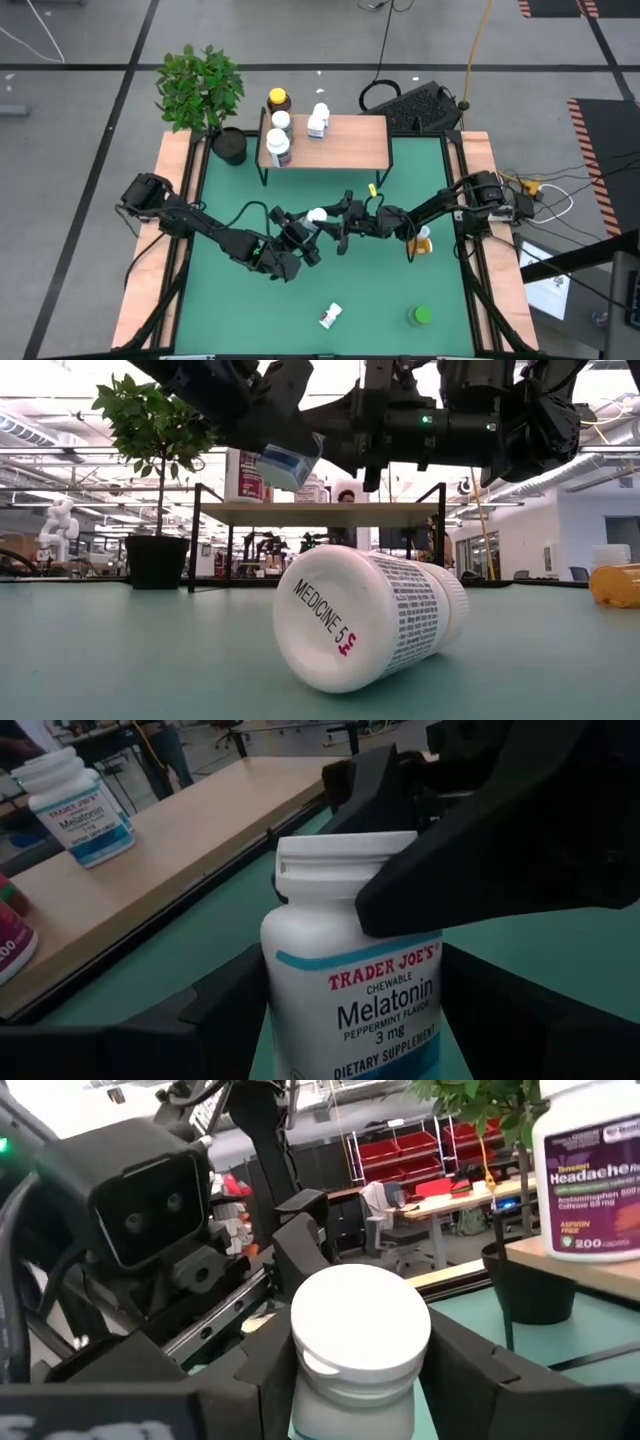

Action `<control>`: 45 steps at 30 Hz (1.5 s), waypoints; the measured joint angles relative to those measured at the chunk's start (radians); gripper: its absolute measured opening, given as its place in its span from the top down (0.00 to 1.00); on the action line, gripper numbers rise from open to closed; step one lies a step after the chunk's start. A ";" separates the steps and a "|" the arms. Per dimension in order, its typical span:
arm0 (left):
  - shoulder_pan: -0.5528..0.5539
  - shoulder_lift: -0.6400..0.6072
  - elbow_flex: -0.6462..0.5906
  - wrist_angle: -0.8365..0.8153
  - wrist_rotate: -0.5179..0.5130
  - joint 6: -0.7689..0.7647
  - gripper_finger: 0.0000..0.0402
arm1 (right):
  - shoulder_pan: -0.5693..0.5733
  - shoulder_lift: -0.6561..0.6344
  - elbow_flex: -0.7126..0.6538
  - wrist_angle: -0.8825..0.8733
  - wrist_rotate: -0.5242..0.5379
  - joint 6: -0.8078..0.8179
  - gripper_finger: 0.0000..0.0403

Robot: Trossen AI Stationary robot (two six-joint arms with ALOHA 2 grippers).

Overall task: Pick and place medicine bottles onto shelf by color
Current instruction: Put the white and blue medicine bottle on the shelf

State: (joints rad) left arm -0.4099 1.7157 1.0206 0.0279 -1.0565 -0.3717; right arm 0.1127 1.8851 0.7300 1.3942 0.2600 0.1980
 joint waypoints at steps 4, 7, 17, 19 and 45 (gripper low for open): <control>-0.006 -0.002 0.000 -0.080 0.023 -0.028 0.33 | -0.002 -0.027 0.001 -0.075 -0.004 -0.095 0.60; -0.013 -0.032 0.002 -0.120 0.056 -0.075 0.33 | -0.014 -0.083 0.003 -0.181 -0.026 -0.140 0.59; -0.013 -0.137 0.000 -0.305 0.176 -0.175 0.33 | -0.089 -0.308 0.001 -0.517 -0.077 -0.273 0.59; -0.013 -0.145 0.000 -0.387 0.175 -0.209 0.33 | -0.114 -0.347 0.002 -0.573 -0.076 -0.305 0.59; 0.012 -0.146 0.000 -0.487 0.132 -0.281 0.32 | -0.554 -0.310 0.393 -1.070 -0.499 -0.392 0.59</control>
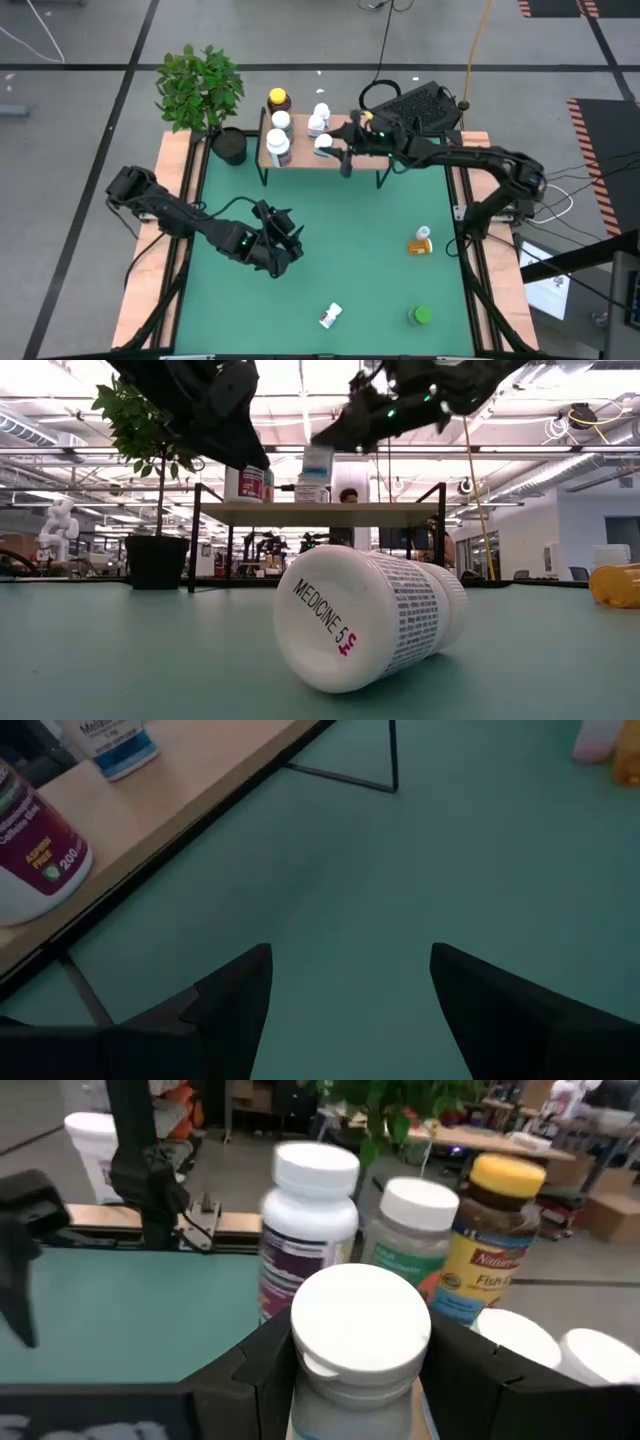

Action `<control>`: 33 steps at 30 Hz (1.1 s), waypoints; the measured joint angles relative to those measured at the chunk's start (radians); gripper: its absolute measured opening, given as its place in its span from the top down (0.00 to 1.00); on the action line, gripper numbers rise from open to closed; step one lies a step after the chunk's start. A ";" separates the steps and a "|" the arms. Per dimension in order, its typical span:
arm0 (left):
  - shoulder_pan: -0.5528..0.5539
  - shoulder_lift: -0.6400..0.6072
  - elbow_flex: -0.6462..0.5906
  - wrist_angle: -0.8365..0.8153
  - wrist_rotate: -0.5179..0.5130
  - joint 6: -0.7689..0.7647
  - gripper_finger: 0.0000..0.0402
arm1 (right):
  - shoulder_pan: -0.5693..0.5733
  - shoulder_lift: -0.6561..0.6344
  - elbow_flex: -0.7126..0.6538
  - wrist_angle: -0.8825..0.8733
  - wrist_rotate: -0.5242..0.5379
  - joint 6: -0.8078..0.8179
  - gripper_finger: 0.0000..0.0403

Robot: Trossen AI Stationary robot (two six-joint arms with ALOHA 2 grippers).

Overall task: Pick and place medicine bottles onto shelf by color
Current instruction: Put the white and blue medicine bottle on the shelf

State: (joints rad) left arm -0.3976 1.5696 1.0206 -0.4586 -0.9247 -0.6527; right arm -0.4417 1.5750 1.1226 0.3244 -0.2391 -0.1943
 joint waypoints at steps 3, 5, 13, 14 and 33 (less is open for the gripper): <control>0.012 0.000 0.000 -0.002 0.006 0.002 0.32 | -0.011 0.081 0.043 -0.005 -0.001 -0.004 0.59; 0.013 0.000 0.000 -0.004 0.007 0.003 0.32 | -0.015 0.132 0.077 0.001 -0.001 -0.010 0.59; 0.009 0.000 0.000 -0.020 0.017 -0.004 0.32 | -0.030 0.204 0.118 -0.006 -0.005 -0.023 0.59; 0.009 0.000 0.000 -0.019 0.017 -0.007 0.32 | -0.032 0.203 0.118 -0.013 -0.005 -0.020 0.59; 0.009 0.000 0.000 -0.034 0.017 -0.030 0.32 | -0.025 0.129 0.114 -0.094 0.001 -0.001 0.29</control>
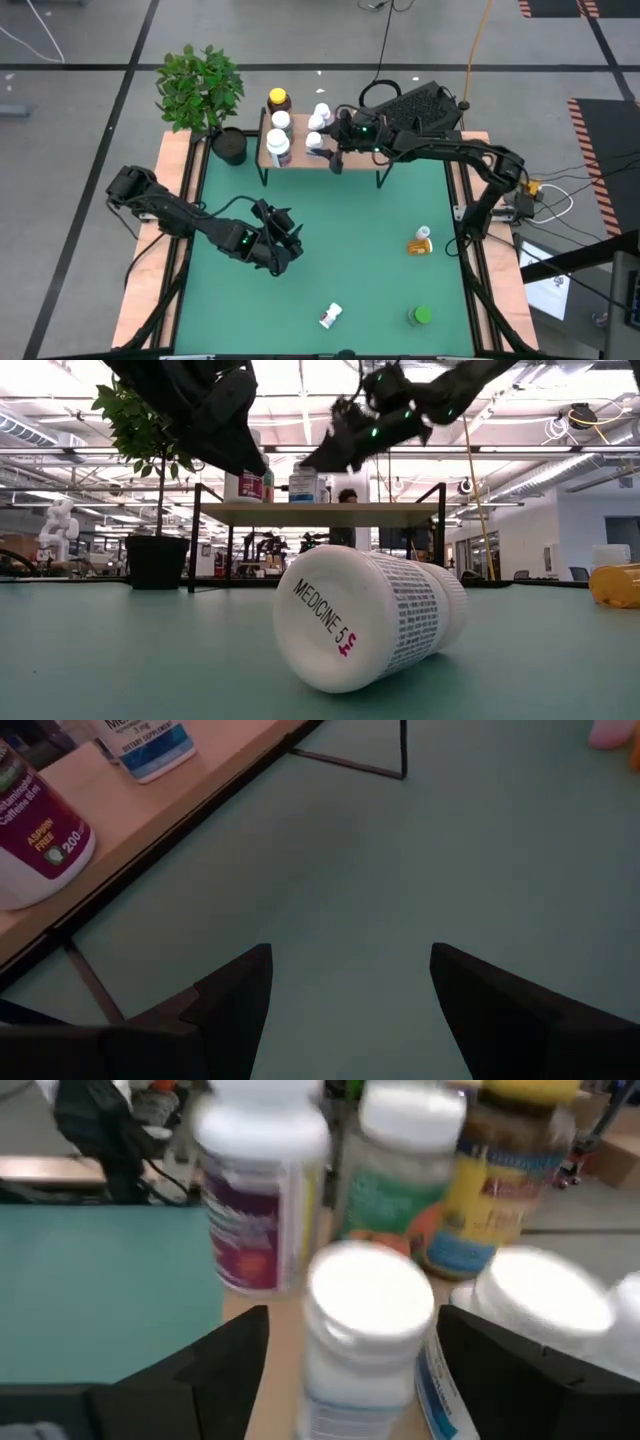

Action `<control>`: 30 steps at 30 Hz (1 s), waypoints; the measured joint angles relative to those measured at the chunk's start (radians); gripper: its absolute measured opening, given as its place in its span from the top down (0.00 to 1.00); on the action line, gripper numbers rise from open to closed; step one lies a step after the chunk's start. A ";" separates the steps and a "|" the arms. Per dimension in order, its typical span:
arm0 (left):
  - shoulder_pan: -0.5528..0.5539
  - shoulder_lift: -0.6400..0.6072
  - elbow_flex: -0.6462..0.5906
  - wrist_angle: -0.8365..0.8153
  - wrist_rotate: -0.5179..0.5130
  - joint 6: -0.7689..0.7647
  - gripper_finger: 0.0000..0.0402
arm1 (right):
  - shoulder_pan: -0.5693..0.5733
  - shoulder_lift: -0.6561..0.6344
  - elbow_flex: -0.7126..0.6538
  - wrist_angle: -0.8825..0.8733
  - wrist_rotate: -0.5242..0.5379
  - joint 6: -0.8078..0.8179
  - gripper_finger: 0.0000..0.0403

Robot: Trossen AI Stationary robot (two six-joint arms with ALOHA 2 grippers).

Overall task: Pick and place medicine bottles onto shelf by color
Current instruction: Put the white and blue medicine bottle on the shelf, then put the green pill bottle on the shelf

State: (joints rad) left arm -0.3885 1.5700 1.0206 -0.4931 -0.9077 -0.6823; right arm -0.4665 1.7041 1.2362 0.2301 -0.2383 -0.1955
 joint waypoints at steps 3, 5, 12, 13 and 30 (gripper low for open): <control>0.000 0.000 0.000 -0.010 0.000 0.000 0.32 | 0.014 -0.077 0.000 -0.062 0.000 -0.001 0.29; 0.000 0.000 0.000 -0.010 0.000 0.001 0.32 | 0.024 -0.130 0.000 -0.125 0.000 -0.004 0.29; 0.014 0.000 0.000 -0.011 -0.014 0.015 0.32 | 0.091 -0.306 0.000 -0.435 0.126 0.025 0.29; 0.017 0.000 0.000 -0.010 -0.014 0.018 0.32 | 0.109 -0.323 0.000 -0.487 0.149 0.026 0.29; 0.071 0.001 0.000 0.037 0.018 0.049 0.32 | 0.502 -0.528 -0.041 -1.383 0.499 0.621 0.32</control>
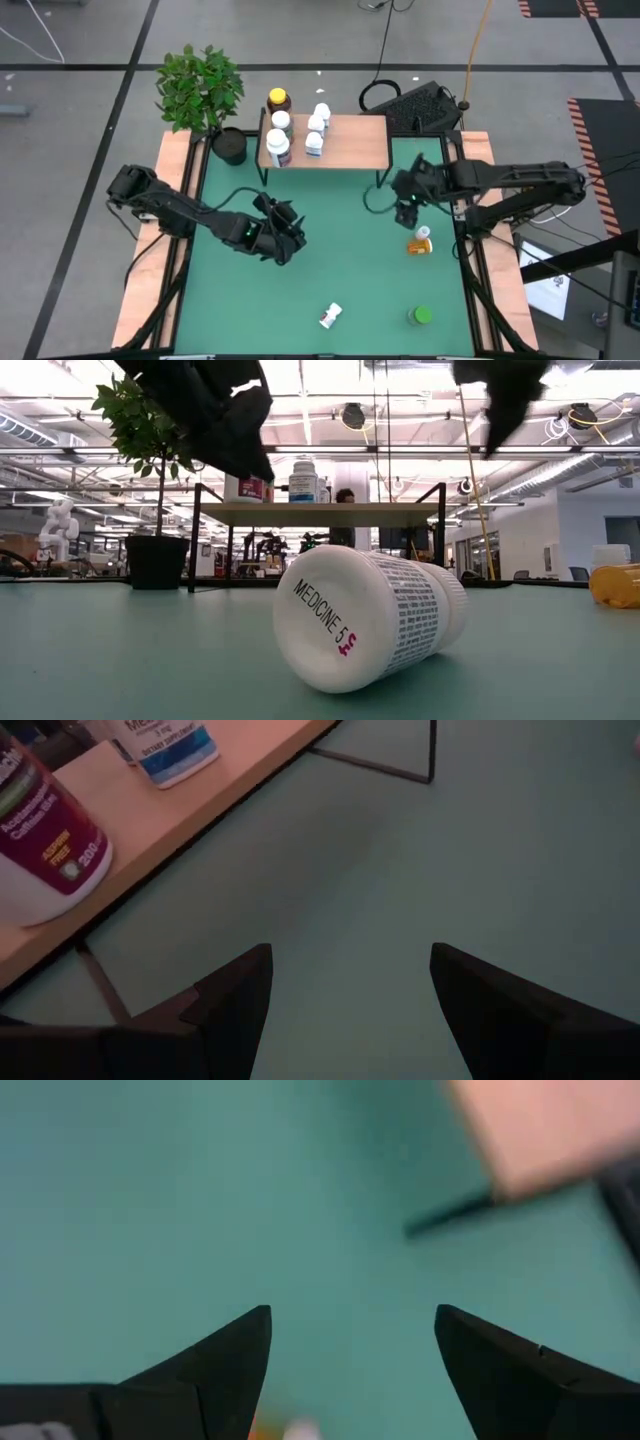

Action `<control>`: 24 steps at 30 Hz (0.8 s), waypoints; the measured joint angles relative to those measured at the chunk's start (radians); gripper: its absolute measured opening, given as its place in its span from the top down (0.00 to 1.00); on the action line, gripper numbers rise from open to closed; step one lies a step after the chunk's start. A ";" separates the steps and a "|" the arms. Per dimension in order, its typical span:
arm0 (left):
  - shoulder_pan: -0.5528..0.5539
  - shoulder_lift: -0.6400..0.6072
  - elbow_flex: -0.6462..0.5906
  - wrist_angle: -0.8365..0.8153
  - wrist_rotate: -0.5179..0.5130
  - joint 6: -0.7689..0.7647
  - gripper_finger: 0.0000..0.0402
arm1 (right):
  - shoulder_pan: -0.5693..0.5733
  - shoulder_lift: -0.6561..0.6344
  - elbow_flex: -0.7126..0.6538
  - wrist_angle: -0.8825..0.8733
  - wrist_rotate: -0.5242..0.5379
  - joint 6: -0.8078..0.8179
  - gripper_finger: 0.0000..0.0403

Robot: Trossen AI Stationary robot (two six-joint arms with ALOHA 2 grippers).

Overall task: Pick and place medicine bottles onto shelf by color
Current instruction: Put the green pill bottle on the shelf

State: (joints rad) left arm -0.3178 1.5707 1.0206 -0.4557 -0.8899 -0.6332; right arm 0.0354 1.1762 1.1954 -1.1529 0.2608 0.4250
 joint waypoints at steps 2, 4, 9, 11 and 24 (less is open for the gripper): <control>0.007 0.000 0.000 0.040 0.008 0.026 0.32 | 0.051 -0.025 -0.047 -0.055 -0.002 0.097 0.32; 0.014 0.000 0.000 0.086 0.035 0.089 0.32 | 0.104 -0.056 -0.111 -0.081 -0.007 0.191 0.32; 0.030 0.000 0.000 0.208 0.146 0.260 0.32 | 0.231 -0.130 -0.292 -0.043 -0.083 0.370 0.32; 0.035 0.000 0.000 0.252 0.192 0.320 0.32 | 0.278 -0.148 -0.349 -0.005 -0.085 0.433 0.32; 0.049 0.036 0.000 0.567 0.479 0.455 0.32 | 0.604 -0.154 -0.411 0.319 -0.134 0.722 0.32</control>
State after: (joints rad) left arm -0.2685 1.6069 1.0206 0.1113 -0.4113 -0.1780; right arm 0.6398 1.0222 0.7845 -0.8336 0.1266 1.1466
